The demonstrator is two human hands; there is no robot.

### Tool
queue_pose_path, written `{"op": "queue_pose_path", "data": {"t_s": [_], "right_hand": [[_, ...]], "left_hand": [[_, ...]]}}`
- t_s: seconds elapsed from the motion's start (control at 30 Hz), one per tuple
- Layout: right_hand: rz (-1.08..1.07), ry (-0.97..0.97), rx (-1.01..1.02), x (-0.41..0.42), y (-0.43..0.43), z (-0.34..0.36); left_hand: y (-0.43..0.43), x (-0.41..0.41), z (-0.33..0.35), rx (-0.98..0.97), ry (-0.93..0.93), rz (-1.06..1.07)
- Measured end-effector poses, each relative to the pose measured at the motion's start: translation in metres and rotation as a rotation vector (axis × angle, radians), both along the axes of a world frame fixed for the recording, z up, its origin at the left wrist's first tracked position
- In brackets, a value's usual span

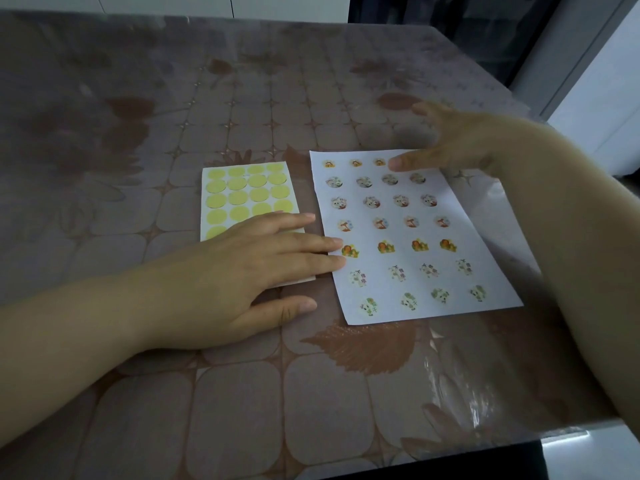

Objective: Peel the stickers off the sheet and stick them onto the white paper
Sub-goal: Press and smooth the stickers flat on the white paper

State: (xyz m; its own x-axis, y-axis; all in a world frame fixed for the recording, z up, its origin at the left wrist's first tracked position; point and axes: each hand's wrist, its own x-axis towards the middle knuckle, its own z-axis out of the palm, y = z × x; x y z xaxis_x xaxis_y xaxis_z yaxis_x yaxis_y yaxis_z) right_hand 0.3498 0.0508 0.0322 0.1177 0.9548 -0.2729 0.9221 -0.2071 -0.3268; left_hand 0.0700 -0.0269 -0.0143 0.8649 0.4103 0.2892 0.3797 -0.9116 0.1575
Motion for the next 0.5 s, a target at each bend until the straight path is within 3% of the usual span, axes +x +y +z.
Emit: {"op": "queue_pose_path", "data": {"t_s": [0.1, 0.5], "right_hand": [[0.028, -0.062, -0.014, -0.005, 0.000, -0.006], [-0.024, -0.111, -0.018, 0.018, -0.003, 0.001]], "left_hand": [[0.003, 0.004, 0.001, 0.076, 0.007, -0.039], [0.000, -0.001, -0.001, -0.008, 0.053, 0.016]]}}
